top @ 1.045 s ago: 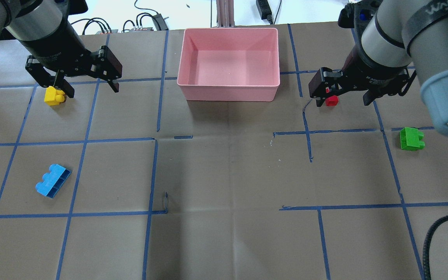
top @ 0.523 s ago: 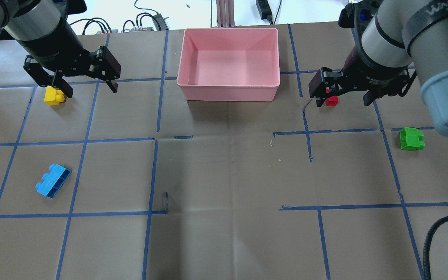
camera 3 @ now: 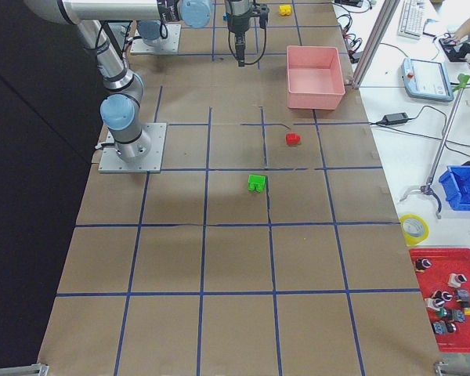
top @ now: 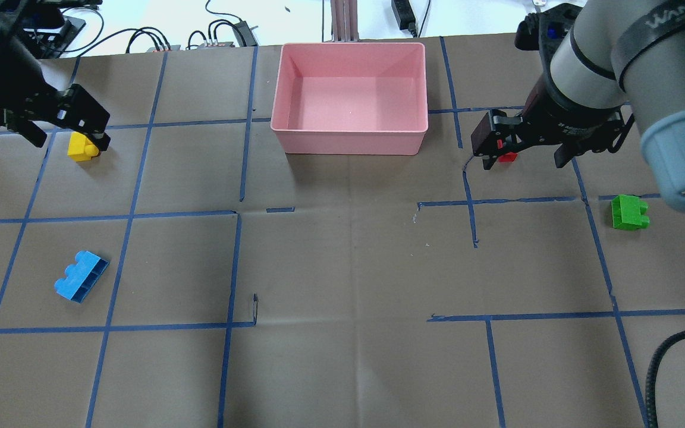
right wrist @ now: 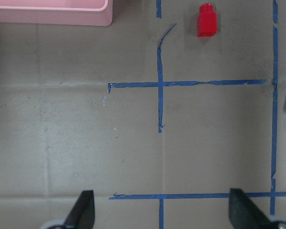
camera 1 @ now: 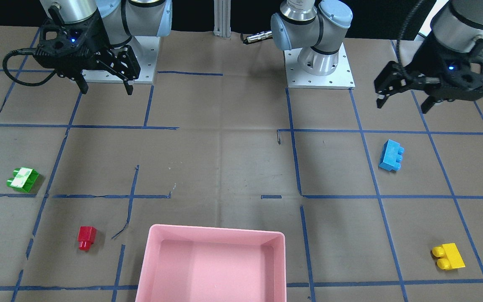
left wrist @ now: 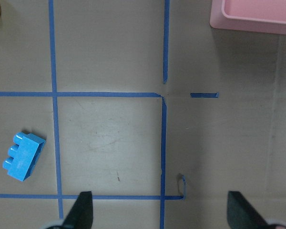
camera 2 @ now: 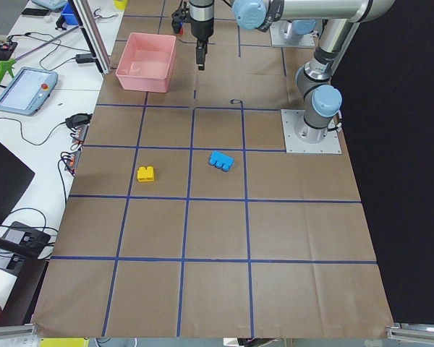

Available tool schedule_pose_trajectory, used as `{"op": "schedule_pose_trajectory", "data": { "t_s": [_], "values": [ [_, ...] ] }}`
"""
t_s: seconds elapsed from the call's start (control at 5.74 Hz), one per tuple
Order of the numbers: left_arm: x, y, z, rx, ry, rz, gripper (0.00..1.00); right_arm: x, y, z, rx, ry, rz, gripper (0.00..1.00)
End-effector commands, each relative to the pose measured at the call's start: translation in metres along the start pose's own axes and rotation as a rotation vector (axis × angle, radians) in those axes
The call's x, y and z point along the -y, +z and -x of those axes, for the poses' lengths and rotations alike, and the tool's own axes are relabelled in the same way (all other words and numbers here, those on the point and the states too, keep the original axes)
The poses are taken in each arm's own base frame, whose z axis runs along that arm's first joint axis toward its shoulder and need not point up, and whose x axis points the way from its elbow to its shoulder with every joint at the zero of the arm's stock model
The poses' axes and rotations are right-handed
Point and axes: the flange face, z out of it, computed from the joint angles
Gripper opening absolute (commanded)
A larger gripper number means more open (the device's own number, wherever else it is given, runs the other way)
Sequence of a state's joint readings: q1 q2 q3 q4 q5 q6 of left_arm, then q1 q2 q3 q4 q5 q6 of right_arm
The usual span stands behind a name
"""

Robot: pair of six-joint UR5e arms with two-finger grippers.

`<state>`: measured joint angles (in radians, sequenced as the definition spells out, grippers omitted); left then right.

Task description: Put all blocks into box

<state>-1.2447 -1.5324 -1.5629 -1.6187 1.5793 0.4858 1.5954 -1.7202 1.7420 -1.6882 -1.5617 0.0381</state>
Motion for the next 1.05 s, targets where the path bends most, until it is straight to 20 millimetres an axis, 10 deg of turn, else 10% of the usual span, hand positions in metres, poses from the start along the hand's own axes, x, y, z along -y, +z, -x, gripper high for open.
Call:
{"op": "schedule_pose_trajectory", "data": {
  "t_s": [0.0, 0.17, 0.52, 0.87],
  "values": [
    [-0.044, 0.023, 0.092, -0.033, 0.163, 0.032, 1.0, -0.001, 0.003, 0.0, 0.0, -0.001, 0.005, 1.0],
    [-0.07, 0.042, 0.125, -0.056, 0.259, 0.043, 1.0, -0.001, 0.001, -0.001, -0.012, 0.0, -0.004, 1.0],
    [-0.093, 0.074, 0.129, -0.014, 0.406, 0.058, 0.99, 0.002, 0.001, -0.012, -0.013, -0.073, -0.009, 1.0],
    [-0.09, 0.148, 0.131, 0.042, 0.402, 0.022, 0.99, 0.017, 0.003, -0.074, -0.027, -0.184, -0.006, 1.0]
  ]
}}
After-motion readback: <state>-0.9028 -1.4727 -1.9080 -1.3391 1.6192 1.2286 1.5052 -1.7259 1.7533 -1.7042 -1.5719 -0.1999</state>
